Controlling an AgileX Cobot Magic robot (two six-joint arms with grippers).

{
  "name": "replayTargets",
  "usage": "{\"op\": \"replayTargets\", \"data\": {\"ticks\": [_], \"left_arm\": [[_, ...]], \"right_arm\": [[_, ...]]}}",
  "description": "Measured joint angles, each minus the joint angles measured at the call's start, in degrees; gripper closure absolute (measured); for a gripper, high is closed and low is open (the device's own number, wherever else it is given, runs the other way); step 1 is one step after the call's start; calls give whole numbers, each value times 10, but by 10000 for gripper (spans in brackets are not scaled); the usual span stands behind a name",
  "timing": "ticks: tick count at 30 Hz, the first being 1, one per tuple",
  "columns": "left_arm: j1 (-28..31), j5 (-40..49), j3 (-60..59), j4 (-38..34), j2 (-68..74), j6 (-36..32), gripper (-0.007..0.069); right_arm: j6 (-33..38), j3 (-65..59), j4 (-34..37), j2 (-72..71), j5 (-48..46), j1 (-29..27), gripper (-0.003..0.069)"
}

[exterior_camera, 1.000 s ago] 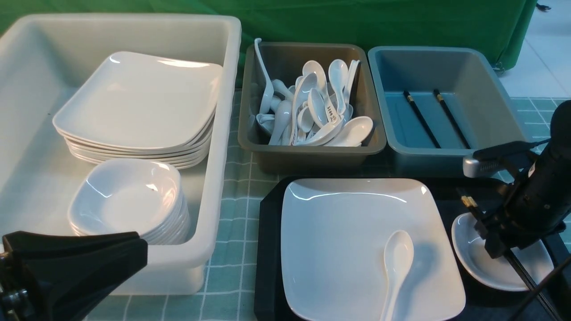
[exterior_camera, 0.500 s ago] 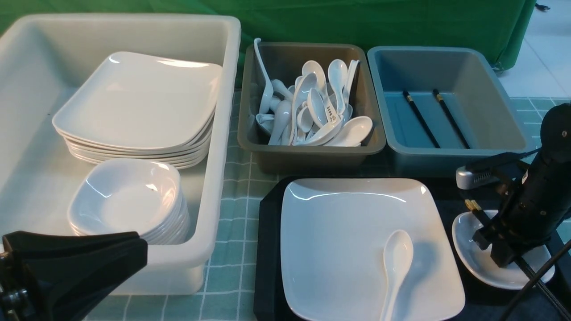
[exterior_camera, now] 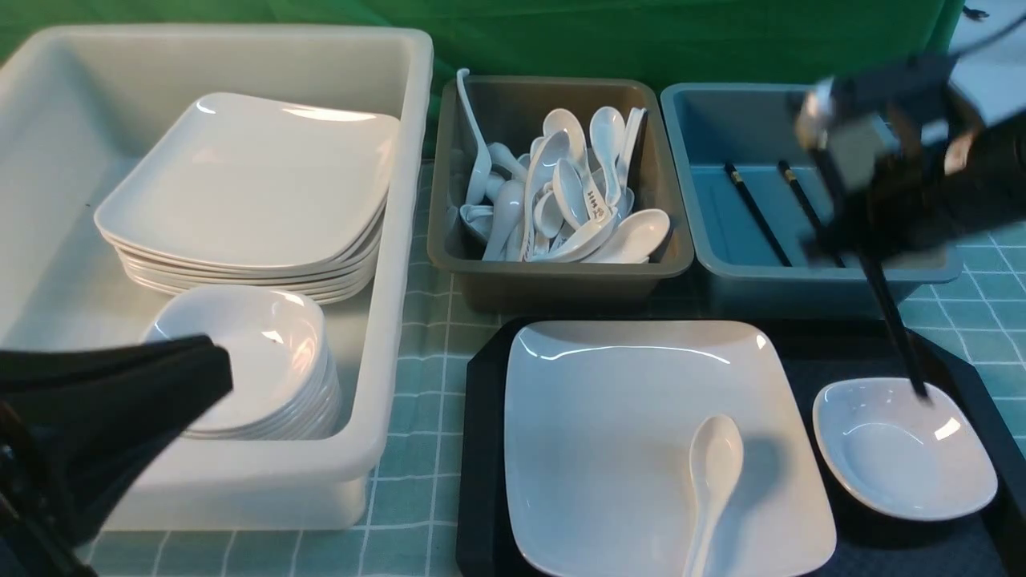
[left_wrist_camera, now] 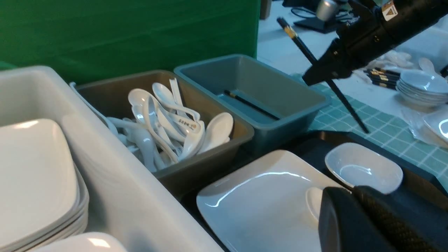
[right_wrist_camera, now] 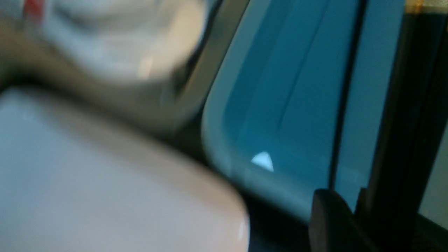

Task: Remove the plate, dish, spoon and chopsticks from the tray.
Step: Use the right arm to put the chopsticks into the small storage box on the right, then use the left arm to grab a soup spoon from the plate

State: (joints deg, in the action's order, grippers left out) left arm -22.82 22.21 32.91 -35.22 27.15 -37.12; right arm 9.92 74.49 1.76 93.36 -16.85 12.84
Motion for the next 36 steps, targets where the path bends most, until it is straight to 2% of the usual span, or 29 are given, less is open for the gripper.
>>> {"op": "replayTargets", "data": {"ticks": [4,7,12,17,18,19,20,22,23,26,30,32,33,36], "left_arm": [[0,-5,0,0,0,0,607],[0,-1,0,0,0,-2,607],[0,14,0,0,0,-2,607],[0,52,0,7,7,0,607],[0,65,0,7,14,0,607],[0,66,0,7,17,1,607],[0,74,2,7,27,5,607],[0,89,9,11,39,10,607],[0,121,26,20,65,14,607],[0,174,59,36,109,19,607],[0,222,111,46,182,28,607],[0,236,149,36,240,28,607],[0,236,151,35,245,28,607],[-24,232,186,15,326,20,610]], "right_arm": [[-61,93,0,90,73,-24,541],[-99,169,0,154,80,-41,541],[-138,290,0,277,50,-58,541],[-140,331,1,329,-8,-57,515],[-141,334,1,334,-28,-57,467],[-141,334,1,334,-31,-57,459],[-141,334,1,334,-51,-57,398],[-141,337,0,333,-65,-57,354],[-141,341,-1,325,-95,-57,305],[-134,344,-3,305,-136,-57,279],[-110,345,-3,252,-212,-57,300],[-81,345,-4,200,-293,-55,380],[-78,344,-4,200,-293,-54,380],[-47,299,-8,112,-371,-42,518]]}}
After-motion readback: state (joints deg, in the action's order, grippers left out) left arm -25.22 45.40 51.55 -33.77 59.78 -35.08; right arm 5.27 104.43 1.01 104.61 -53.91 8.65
